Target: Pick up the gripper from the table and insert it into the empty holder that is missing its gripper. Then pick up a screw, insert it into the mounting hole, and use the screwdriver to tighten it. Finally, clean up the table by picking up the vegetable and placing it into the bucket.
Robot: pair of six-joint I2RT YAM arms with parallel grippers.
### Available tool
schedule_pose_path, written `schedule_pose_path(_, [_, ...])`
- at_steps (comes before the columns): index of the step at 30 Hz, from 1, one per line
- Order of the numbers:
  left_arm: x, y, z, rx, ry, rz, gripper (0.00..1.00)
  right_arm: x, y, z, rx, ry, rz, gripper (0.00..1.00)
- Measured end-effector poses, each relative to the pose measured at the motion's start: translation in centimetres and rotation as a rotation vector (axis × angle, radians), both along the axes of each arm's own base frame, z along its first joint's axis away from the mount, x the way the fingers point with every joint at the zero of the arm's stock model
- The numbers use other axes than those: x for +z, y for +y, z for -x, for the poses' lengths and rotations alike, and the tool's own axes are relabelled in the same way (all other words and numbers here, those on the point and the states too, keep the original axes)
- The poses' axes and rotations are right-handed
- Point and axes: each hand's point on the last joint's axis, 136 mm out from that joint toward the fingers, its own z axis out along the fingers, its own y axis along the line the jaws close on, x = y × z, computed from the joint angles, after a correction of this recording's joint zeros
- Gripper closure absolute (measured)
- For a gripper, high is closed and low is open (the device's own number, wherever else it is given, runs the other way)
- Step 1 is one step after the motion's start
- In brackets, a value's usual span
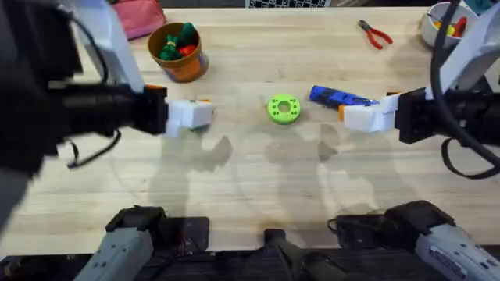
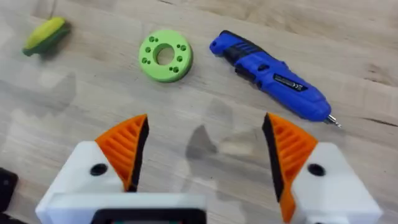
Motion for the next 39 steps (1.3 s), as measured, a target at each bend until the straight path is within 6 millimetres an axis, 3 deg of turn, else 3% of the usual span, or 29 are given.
schedule_pose_path(5, [0.7, 1.6, -1.3, 0.029, 0.135, -0.091, 0.015, 0.1, 0.0, -0.1, -0.004, -0.003, -0.004, 0.010])
schedule_pose_path(10, [1.6, 2.5, -2.9, 0.037, 0.152, -0.173, 0.015, 0.1, 0.0, -0.1, -0.004, -0.002, -0.004, 0.010])
schedule_pose_path(22, [-1.0, 2.6, -3.7, 0.025, 0.259, -0.190, 0.015, 0.1, 0.0, -0.1, -0.004, -0.002, -0.004, 0.008])
schedule_pose_path(31, [-5.7, 0.6, -3.8, -0.035, 0.425, -0.367, 0.014, 0.1, 0.0, -0.1, -0.004, -0.003, -0.004, 0.010])
schedule_pose_path(39, [-11.7, 0.2, -6.1, 0.019, 0.538, -0.412, 0.013, 0.1, 0.0, -0.1, -0.004, -0.002, -0.004, 0.010])
